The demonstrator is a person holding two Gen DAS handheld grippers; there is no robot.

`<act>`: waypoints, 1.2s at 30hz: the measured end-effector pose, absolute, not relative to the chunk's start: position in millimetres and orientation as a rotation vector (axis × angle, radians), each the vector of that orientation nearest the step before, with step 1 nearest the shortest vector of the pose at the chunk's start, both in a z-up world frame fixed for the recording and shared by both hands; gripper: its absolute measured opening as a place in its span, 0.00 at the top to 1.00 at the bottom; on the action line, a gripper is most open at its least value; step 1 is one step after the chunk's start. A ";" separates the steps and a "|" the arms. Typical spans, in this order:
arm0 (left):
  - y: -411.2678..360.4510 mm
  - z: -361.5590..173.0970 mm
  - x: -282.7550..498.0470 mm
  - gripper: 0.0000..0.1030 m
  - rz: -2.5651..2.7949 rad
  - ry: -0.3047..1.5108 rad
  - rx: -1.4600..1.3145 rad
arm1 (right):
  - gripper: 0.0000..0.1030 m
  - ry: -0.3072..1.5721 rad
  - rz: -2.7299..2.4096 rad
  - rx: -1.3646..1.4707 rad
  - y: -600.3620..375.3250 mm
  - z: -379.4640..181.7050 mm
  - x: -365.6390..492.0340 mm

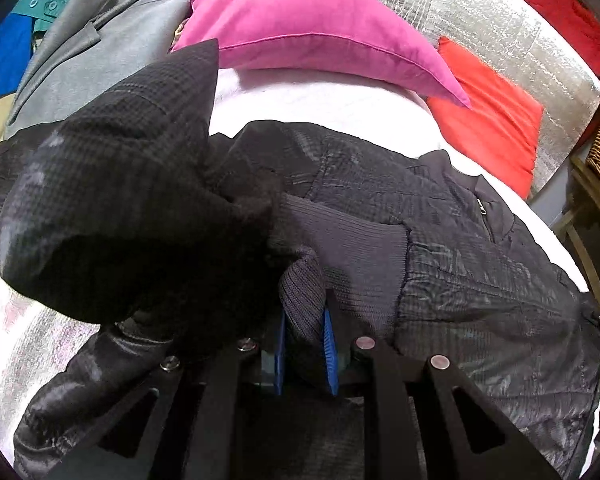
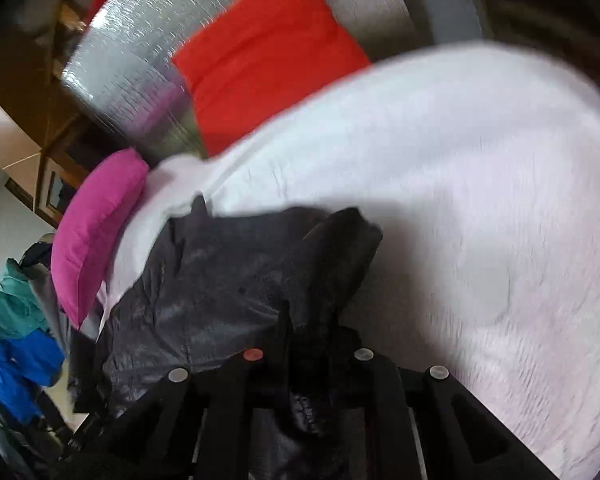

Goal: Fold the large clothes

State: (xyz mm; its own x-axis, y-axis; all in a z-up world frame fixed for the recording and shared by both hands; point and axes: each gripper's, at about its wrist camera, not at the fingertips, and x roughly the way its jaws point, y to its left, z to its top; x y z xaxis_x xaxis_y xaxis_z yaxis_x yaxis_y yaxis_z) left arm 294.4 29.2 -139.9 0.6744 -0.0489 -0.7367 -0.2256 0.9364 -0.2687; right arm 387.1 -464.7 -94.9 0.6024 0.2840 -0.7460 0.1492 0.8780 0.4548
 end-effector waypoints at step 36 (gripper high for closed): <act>185.9 -59.4 196.6 0.24 0.159 0.769 -0.513 | 0.14 0.769 0.223 0.449 -354.1 -52.1 221.7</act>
State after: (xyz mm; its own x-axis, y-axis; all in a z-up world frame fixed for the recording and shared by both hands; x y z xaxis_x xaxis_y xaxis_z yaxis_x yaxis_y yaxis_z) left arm 196.6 185.9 -59.4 0.7137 -0.0462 -0.6990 -0.3201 0.8660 -0.3841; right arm 221.7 -354.0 -52.1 0.7015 0.3538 -0.6187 -0.0324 0.8830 0.4682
